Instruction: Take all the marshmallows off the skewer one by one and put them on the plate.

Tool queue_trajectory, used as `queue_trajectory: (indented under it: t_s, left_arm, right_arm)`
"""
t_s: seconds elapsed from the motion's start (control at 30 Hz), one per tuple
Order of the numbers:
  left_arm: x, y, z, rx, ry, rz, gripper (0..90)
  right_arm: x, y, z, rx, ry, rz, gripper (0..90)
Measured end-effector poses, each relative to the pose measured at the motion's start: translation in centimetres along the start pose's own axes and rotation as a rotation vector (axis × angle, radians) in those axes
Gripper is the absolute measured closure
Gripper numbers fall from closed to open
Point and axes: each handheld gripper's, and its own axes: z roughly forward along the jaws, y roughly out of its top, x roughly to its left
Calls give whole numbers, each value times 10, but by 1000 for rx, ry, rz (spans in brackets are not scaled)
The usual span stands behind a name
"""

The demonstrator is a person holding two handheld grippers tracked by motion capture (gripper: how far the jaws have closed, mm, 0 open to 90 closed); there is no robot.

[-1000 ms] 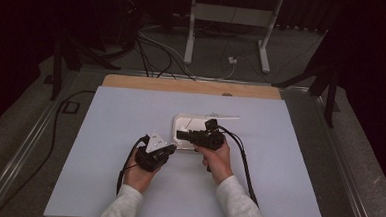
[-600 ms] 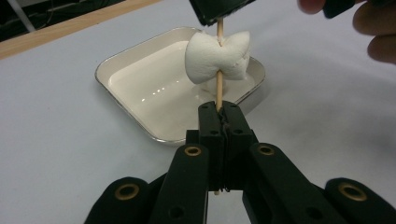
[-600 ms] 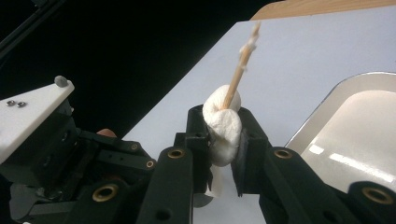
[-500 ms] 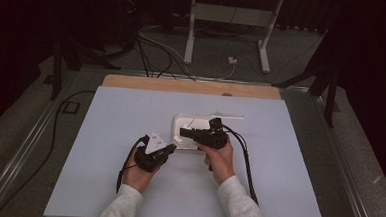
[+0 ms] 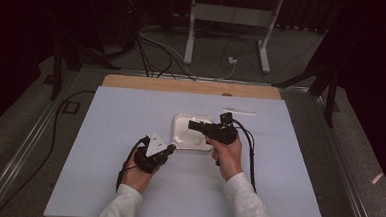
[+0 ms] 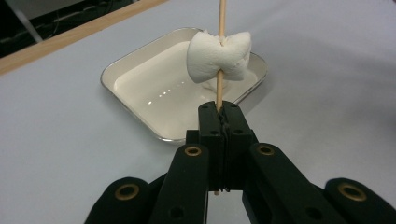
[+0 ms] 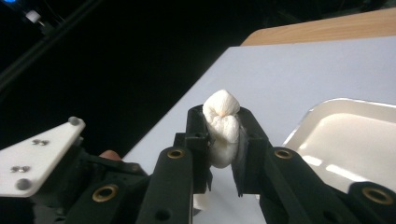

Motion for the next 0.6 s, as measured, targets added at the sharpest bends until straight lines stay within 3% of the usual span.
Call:
queue_trajectory:
  t_s: [0.3, 0.37, 0.43, 0.5, 0.6]
  left_arm:
    - [2, -1, -1, 15, 25, 28, 900]
    - [4, -5, 1, 70, 65, 44, 900]
    - [11, -9, 0, 55, 56, -9, 900]
    - [14, -5, -4, 23, 54, -36, 900]
    - [11, 0, -4, 11, 54, -42, 900]
  right_arm:
    - [-4, 5, -5, -36, 15, 23, 781]
    - [-6, 7, -10, -77, 15, 40, 786]
    - [-11, 15, -22, -131, 28, 75, 789]
    - [-12, 20, -29, -101, -4, 36, 786]
    - [-12, 17, -27, -49, -48, -1, 778]
